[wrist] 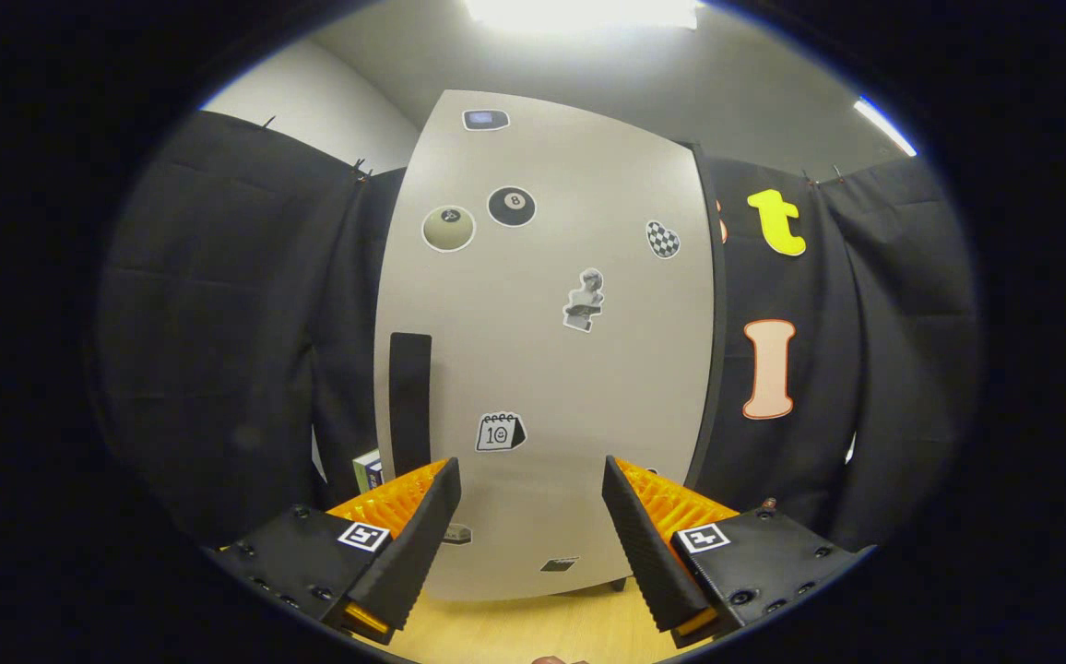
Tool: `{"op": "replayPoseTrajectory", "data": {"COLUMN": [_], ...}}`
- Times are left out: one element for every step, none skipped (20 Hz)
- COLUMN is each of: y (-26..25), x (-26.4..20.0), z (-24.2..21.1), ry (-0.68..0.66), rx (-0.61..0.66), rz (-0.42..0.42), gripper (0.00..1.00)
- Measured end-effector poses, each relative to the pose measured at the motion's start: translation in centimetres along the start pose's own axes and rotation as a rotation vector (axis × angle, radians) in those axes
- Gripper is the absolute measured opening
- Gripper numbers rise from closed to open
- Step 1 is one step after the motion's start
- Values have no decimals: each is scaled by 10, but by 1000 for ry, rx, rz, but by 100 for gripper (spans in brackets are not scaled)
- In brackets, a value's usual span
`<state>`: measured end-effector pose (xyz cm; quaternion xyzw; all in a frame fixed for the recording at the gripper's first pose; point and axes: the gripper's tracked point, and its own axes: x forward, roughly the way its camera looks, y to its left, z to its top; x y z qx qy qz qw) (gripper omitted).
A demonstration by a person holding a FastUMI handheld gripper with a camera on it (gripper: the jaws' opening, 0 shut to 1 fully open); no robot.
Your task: Open the shoe cabinet door, grab the shoes and put them into the shoe cabinet, then close the shoe cabinet door.
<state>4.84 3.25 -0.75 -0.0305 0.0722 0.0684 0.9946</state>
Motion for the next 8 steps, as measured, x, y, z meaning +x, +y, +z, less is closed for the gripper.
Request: {"op": "replayPoseTrajectory", "data": {"y": [-1, -2, -6, -9, -12, -14, -15, -16], "x": [3, 7, 9, 12, 13, 15, 16, 17], "z": [-1, -2, -4, -5, -8, -10, -12, -13], "ry": [0, 0, 2, 3, 5, 9, 13, 20], "rx": [1, -8, -25, -41, -50, -48, -38, -27], "rz": [22, 45, 57, 67, 70, 74, 77, 78], "gripper": [97, 97, 97, 97, 97, 97, 97, 97]}}
